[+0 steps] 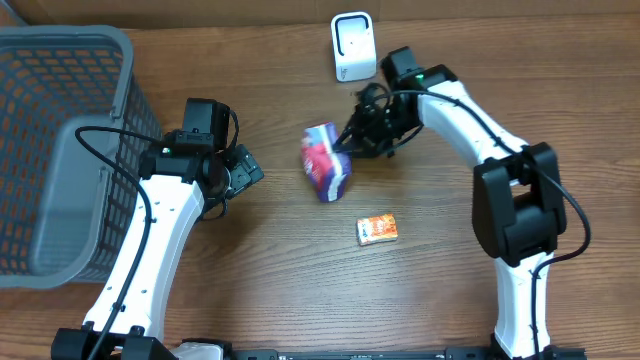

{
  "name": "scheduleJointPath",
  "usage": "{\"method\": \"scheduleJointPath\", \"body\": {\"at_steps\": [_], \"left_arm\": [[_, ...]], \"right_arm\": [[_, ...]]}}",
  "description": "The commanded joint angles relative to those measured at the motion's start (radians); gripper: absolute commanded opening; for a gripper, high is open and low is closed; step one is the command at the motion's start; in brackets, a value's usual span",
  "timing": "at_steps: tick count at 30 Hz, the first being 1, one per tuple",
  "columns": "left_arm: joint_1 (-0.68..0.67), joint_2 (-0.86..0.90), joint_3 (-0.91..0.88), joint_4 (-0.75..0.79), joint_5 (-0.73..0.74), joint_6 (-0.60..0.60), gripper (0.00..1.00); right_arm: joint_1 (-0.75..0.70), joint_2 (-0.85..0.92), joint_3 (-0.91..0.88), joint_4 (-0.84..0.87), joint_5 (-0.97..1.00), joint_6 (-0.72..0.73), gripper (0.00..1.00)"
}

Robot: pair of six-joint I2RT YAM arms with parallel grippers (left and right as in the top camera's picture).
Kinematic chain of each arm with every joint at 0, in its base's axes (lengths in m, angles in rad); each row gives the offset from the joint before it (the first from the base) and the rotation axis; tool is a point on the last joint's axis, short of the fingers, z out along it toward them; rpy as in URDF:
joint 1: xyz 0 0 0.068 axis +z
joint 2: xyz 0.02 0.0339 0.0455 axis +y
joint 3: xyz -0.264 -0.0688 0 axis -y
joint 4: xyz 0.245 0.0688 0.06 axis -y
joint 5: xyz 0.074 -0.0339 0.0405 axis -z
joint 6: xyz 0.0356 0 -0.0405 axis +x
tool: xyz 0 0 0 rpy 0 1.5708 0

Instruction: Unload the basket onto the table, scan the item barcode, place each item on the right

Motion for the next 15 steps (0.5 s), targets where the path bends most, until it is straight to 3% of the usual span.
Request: {"method": "scheduleJointPath", "body": {"at_steps": [1, 3, 8, 10, 12, 15], "left_arm": [[-0.001, 0.004, 0.000, 0.000, 0.002, -0.010, 1.00], [-0.001, 0.004, 0.000, 0.000, 0.002, -0.010, 1.00], [-0.001, 0.004, 0.000, 0.000, 0.002, -0.010, 1.00], [-0.001, 0.004, 0.000, 0.000, 0.002, -0.010, 1.00], [-0.001, 0.004, 0.000, 0.000, 0.002, -0.010, 1.00], [-0.001, 0.004, 0.000, 0.000, 0.002, -0.010, 1.00]], "right_arm": [[-0.068, -0.012, 0.010, -0.041, 0.261, 0.027, 0.26], [-0.109, -0.012, 0.042, -0.102, 0.331, -0.014, 0.38], [-0.170, -0.013, 0.201, -0.274, 0.389, -0.170, 0.52], [-0.170, -0.013, 0.256, -0.315, 0.385, -0.237, 0.65], [-0.161, -0.013, 0.275, -0.328, 0.386, -0.266, 0.73], [-0.134, -0.010, 0.261, -0.317, 0.385, -0.279, 0.75]]}}
